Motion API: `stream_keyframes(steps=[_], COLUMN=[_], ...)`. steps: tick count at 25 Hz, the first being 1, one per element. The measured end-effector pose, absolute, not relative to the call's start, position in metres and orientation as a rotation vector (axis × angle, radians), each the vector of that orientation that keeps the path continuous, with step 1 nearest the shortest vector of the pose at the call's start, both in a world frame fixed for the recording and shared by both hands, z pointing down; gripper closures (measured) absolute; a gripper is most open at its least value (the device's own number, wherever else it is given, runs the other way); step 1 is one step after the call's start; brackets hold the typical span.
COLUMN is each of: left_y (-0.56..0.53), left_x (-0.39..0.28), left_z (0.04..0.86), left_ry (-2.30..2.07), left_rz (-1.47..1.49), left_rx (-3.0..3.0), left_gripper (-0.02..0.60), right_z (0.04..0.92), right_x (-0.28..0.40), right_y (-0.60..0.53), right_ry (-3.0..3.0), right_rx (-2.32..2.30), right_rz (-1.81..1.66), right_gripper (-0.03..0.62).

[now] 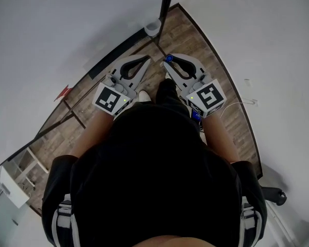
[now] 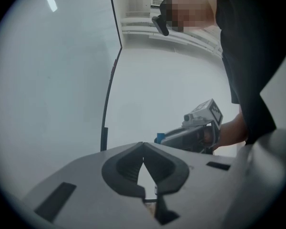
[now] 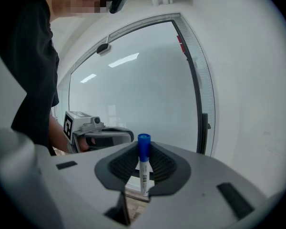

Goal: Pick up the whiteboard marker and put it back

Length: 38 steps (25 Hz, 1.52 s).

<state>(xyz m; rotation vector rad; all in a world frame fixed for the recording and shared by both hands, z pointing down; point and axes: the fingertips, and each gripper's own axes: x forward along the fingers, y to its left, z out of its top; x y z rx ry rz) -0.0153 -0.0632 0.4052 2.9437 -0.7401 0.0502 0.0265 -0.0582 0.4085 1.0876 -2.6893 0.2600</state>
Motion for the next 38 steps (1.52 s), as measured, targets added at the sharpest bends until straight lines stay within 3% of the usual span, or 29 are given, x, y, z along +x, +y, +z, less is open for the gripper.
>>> stream_keyframes(steps=[38], left_y=[-0.135], left_x=[-0.012], left_z=[0.394], left_ry=[-1.024], left_rz=[-0.029], left_rx=[2.888], left_gripper=[0.577], right_z=[0.395], right_x=[0.033], right_y=[-0.161], right_ry=[-2.755], right_rx=[0.966], right_rz=[0.197], right_gripper=[0.53])
